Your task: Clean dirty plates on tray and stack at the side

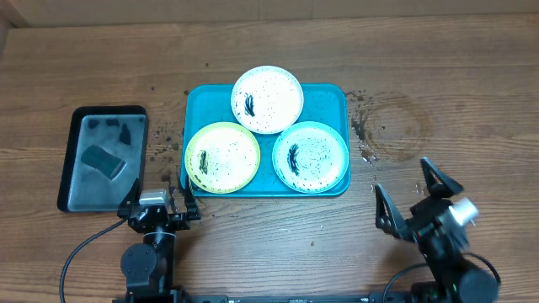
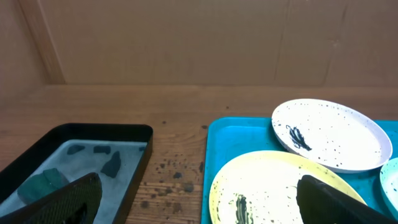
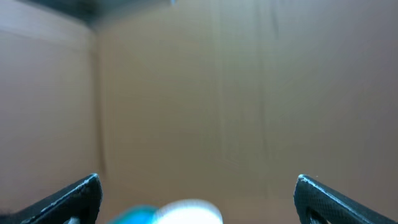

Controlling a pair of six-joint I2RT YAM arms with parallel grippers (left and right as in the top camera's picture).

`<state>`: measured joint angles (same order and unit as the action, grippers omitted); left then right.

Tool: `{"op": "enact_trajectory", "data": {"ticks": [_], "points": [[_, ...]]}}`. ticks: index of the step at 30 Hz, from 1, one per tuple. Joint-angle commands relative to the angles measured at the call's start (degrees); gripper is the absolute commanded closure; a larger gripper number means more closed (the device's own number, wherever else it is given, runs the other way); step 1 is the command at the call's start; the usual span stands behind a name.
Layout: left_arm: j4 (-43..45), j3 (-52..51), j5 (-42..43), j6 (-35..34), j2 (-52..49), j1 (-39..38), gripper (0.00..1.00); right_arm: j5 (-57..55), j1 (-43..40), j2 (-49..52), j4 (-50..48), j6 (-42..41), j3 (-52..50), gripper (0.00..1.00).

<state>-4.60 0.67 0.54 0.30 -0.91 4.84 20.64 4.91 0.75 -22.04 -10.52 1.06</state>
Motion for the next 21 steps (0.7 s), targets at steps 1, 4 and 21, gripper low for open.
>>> {"op": "enact_trajectory", "data": {"ticks": [1, 4, 21], "points": [[0.2, -0.39, -0.98, 1.22, 0.52, -0.28, 0.0, -0.44, 0.22, -0.52, -11.34, -0.55, -0.57, 0.0], [0.2, -0.39, -0.96, 1.22, 0.52, -0.28, 0.0, -8.33, 0.22, -0.52, -16.74, -0.22, 0.5, 0.0], [15.47, 12.26, 6.03, 4.59, -1.07, -0.26, 0.0, -14.43, 0.22, -0.02, 3.61, 2.64, 5.31, 0.0]]}}
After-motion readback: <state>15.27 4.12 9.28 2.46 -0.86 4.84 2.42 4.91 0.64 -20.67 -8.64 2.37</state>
